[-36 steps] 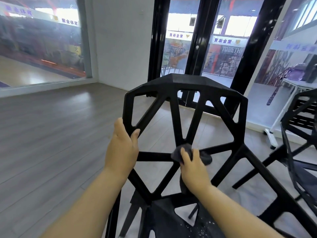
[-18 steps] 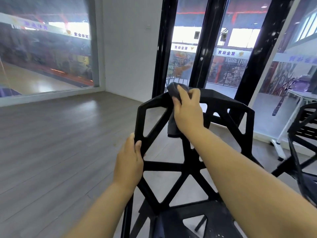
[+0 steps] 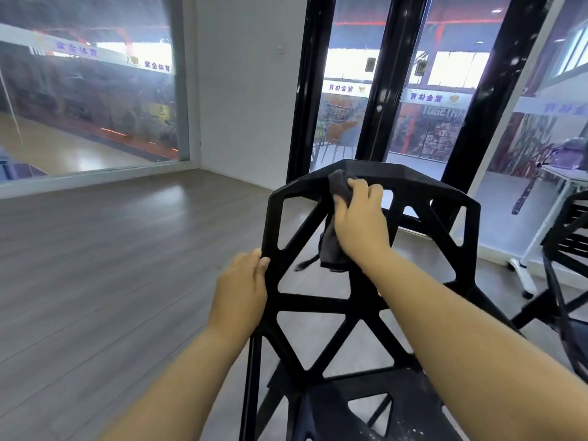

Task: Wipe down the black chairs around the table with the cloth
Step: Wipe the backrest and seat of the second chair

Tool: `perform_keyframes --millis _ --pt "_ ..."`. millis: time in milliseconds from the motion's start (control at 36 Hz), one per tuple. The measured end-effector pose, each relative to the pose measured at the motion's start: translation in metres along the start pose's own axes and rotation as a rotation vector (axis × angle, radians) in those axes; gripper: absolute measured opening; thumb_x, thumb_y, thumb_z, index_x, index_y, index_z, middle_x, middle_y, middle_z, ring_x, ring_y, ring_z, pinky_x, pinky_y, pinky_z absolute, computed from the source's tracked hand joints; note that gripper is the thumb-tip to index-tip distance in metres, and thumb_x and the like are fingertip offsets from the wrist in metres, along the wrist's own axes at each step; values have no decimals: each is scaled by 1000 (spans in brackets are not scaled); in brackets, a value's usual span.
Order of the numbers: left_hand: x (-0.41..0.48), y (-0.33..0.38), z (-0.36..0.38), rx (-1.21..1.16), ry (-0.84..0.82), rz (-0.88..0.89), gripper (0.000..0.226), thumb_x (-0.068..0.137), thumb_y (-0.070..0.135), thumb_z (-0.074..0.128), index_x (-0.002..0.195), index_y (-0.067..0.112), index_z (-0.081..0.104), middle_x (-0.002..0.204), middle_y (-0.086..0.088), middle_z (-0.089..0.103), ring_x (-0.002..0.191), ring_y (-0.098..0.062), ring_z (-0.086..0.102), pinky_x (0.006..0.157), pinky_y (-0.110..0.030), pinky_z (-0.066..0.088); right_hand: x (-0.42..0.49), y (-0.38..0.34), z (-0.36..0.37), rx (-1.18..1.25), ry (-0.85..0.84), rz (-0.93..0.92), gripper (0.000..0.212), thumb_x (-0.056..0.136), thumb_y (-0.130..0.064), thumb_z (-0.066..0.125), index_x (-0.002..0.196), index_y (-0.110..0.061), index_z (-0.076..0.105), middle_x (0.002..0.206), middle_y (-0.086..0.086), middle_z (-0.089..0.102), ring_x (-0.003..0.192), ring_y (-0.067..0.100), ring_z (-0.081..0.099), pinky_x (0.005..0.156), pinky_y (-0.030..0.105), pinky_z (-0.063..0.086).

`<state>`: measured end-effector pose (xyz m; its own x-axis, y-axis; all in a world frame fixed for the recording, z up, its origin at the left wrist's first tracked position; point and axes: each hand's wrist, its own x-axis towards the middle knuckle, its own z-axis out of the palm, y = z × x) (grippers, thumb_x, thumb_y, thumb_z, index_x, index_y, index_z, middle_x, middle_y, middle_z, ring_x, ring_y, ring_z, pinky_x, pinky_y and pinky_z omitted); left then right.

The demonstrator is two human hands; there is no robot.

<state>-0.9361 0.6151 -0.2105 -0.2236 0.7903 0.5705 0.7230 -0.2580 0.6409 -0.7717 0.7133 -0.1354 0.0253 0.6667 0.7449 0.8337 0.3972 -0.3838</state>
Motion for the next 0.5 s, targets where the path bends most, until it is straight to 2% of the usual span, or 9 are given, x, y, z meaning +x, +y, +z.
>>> perform_keyframes --millis 56,139,167,222,278,333,361,417,500 --pt "1 0 -4 13 -9 -4 21 99 17 43 84 18 56 70 5 51 66 -14 47 59 -13 35 -8 -3 4 0 14 -40 37 99 -26 48 131 -9 43 124 15 37 87 35 55 66 32 39" --pt "0 1 -8 -1 -20 -13 22 99 17 45 99 14 66 80 -3 62 75 -20 56 64 -26 40 -56 -7 22 -19 -38 -160 36 95 -25 51 128 -10 47 119 16 43 77 31 57 56 22 36" --pt "0 2 -10 0 -27 -14 22 98 18 46 101 14 67 81 -4 64 76 -21 57 67 -30 41 -77 -10 25 9 -84 -210 37 94 -27 50 127 -12 46 115 15 46 71 30 57 52 23 37" --pt "1 2 -13 -1 -41 -18 21 98 18 47 95 14 68 79 -3 64 77 -22 58 68 -32 42 -109 -14 26 13 -180 -374 39 88 -27 46 125 -13 44 108 16 51 60 29 56 44 27 44" --pt "1 2 -18 -47 -60 -48 20 96 18 50 90 14 69 80 -3 67 77 -22 61 70 -30 45 -120 -13 25 -32 -236 -534 41 86 -24 51 125 -13 45 107 15 55 60 30 58 41 28 48" --pt "0 0 -21 -180 -106 -117 20 95 17 53 95 23 72 86 1 72 80 -18 66 78 -32 52 -105 -15 18 -16 -245 -514 37 92 -28 44 127 -16 46 107 0 54 67 24 57 51 24 47" --pt "0 -2 -22 -244 -127 -141 23 94 16 55 95 32 71 86 7 73 82 -14 68 81 -36 54 -93 -16 16 -9 -181 -480 37 93 -31 41 126 -16 50 105 -6 53 67 21 56 56 20 43" --pt "-1 -6 -23 -302 -144 -158 35 93 16 55 96 50 64 83 14 73 82 -10 69 84 -40 54 -65 -22 10 34 -39 -385 35 92 -28 48 123 -13 55 107 6 52 67 26 55 58 26 44" --pt "-3 -8 -23 -343 -150 -178 43 94 16 55 97 58 60 84 13 73 84 -9 69 87 -40 54 -18 -35 -3 80 31 -227 36 95 -25 54 128 -11 50 115 13 41 74 23 45 66 31 42"
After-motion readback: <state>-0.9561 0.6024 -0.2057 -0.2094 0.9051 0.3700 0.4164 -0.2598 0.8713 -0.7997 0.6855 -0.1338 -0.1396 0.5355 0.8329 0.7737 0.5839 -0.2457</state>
